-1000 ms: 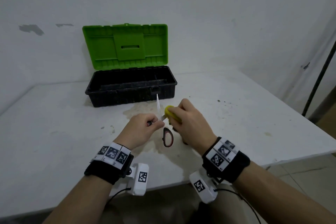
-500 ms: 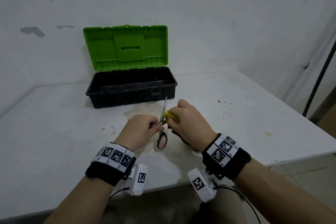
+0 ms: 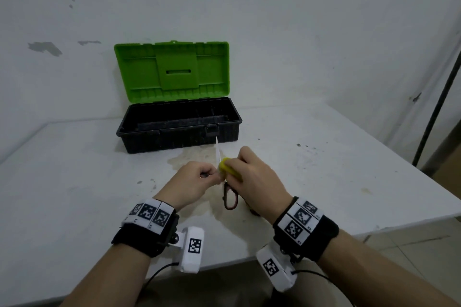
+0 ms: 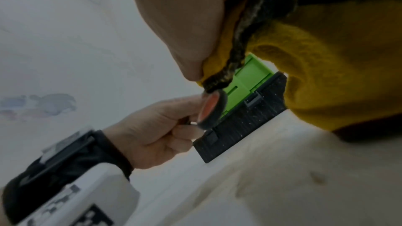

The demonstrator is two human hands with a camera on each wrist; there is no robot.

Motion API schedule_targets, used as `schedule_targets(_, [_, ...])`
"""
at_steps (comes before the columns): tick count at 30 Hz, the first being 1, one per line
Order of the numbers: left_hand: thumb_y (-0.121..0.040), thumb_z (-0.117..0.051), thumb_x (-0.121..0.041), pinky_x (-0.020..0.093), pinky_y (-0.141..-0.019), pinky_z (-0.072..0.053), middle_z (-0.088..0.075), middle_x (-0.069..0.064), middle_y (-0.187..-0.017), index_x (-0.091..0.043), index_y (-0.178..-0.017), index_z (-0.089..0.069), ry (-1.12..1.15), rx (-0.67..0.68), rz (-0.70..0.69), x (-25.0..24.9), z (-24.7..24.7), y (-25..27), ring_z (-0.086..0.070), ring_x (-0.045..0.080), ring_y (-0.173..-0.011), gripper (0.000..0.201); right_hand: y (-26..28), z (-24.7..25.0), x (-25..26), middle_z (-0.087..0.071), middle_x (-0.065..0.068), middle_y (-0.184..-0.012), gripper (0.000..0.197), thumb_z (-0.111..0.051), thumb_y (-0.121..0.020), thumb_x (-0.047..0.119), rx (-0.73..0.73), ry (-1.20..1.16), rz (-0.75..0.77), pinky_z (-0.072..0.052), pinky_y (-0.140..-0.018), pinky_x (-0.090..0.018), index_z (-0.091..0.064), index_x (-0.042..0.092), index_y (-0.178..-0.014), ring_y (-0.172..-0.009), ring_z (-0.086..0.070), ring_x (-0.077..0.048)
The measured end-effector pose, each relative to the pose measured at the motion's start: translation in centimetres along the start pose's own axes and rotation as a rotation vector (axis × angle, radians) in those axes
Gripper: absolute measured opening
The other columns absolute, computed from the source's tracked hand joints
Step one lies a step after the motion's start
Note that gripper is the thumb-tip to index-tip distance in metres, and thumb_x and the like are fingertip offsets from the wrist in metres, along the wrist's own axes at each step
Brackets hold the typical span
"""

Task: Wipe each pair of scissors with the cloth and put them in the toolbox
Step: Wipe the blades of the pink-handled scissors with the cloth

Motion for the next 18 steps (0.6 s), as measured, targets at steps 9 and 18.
schedule_targets(9, [-0.095,-0.064,-0.035,0.025,-0.056,-0.034,-0.039,-0.012,-0.053,-0.015,-0.07,-0.063,-0.041,-0.047,0.042,0.7,0.4,0.6,-0.036,0.006,-0.051,0.032,-1.2,2.0,-5.8,-0.043,0.001,-0.087,0.013,-0.062,-0.091,0.021,-0.112,0.011,-0.269,-0.05,-0.064,-0.034,-0.072,0.012,-0.095,-0.066,-0.052,-0.02])
schedule_targets(18, [-0.094,-0.066,-0.008,0.023,-0.07,-0.059,-0.07,0.004,-0.08,-0.016,-0.109,-0.069,0.225,-0.159,0.092,1.1,0.2,0.4,-0.072,0.017,-0.071,0.017,-1.3,3.3,-4.6,-0.046,0.002,-0.083,0.014,-0.066,-0.088,0.017,-0.223,-0.075,-0.226,-0.033,-0.061,-0.007,-0.074,0.014,-0.099,-0.068,-0.046,-0.01])
Point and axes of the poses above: each hand's wrist, its own y-axis away from the middle knuckle, its own z-axis out of the back of the hand, x = y × z, the point moved 3 cm from there along -y, towards the middle knuckle
